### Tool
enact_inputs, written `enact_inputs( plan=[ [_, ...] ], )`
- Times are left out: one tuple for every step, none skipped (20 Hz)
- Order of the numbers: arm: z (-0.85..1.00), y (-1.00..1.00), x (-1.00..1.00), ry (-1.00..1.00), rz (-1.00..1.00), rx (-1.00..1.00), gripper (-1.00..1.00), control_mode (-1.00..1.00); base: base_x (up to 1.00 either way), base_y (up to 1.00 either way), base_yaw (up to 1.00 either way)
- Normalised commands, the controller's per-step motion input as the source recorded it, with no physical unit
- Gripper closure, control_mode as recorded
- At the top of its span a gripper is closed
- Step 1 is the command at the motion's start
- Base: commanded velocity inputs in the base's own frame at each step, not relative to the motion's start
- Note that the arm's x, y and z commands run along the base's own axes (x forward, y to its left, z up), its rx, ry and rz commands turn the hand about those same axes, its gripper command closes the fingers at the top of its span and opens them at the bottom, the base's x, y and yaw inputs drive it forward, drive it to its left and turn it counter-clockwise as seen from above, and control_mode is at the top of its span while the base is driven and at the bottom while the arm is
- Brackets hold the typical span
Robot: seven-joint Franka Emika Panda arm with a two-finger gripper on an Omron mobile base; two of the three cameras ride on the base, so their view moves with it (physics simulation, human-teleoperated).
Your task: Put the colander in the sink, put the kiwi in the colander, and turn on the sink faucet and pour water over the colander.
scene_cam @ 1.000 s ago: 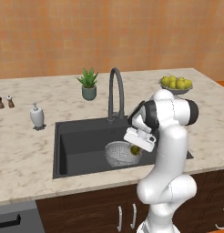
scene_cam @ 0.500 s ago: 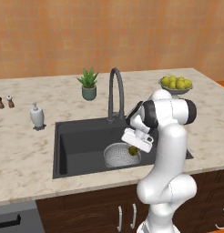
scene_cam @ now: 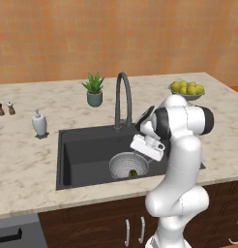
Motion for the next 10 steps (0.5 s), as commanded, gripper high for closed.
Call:
enact_inputs(
  plan=[
    [0.51, -0.14, -0.22, 0.0, 0.0, 0.0, -1.0, -1.0, 0.0, 0.0, 0.0],
    [0.56, -0.18, -0.25, 0.0, 0.0, 0.0, -1.0, -1.0, 0.0, 0.0, 0.0],
    [0.59, -0.19, -0.29, 0.0, 0.0, 0.0, -1.0, -1.0, 0.0, 0.0, 0.0],
    [0.6, -0.21, -0.31, 0.0, 0.0, 0.0, -1.0, -1.0, 0.0, 0.0, 0.0],
    [0.61, -0.17, -0.32, 0.0, 0.0, 0.0, -1.0, -1.0, 0.0, 0.0, 0.0],
    [0.61, -0.17, -0.34, 0.0, 0.0, 0.0, -1.0, -1.0, 0.0, 0.0, 0.0],
    [0.63, -0.18, -0.36, -0.01, 0.03, 0.0, -1.0, -1.0, 0.0, 0.0, 0.0],
    [0.6, -0.15, -0.36, -0.01, 0.04, 0.0, -1.0, -1.0, 0.0, 0.0, 0.0],
    [0.62, -0.13, -0.36, -0.05, 0.09, 0.0, -1.0, -1.0, 0.0, 0.0, 0.0],
    [0.62, -0.15, -0.36, -0.06, 0.1, 0.0, -1.0, -1.0, 0.0, 0.0, 0.0]
  ],
)
